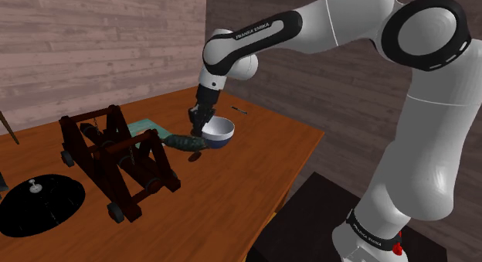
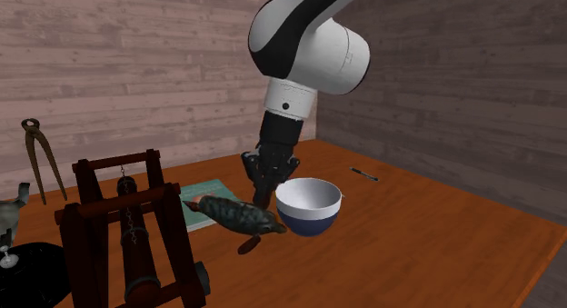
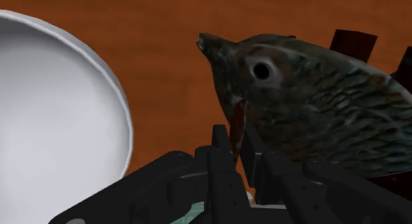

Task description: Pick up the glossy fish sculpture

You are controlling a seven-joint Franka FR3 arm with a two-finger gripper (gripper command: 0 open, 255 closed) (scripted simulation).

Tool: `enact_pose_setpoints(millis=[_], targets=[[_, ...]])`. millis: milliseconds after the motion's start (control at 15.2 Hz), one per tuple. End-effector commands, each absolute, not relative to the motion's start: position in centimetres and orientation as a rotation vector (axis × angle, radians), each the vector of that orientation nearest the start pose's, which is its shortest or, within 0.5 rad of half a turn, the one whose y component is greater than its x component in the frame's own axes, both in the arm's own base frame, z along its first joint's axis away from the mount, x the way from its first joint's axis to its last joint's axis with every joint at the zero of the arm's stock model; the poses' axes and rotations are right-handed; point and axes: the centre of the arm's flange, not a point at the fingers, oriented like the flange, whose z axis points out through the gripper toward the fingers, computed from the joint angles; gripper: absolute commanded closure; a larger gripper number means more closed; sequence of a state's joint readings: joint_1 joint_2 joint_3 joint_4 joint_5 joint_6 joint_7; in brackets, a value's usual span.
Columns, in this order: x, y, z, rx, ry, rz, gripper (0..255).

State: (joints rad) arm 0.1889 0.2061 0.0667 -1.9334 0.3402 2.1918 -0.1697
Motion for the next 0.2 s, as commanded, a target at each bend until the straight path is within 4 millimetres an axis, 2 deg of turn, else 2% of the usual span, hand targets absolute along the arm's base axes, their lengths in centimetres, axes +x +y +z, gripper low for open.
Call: enact_pose_setpoints(millis=[0,132], targets=[[58.53,16.39,39.86,-2.825,-0.328,-0.056,255],[58.53,16.39,39.95,-2.825,-0.328,-0.056,255]])
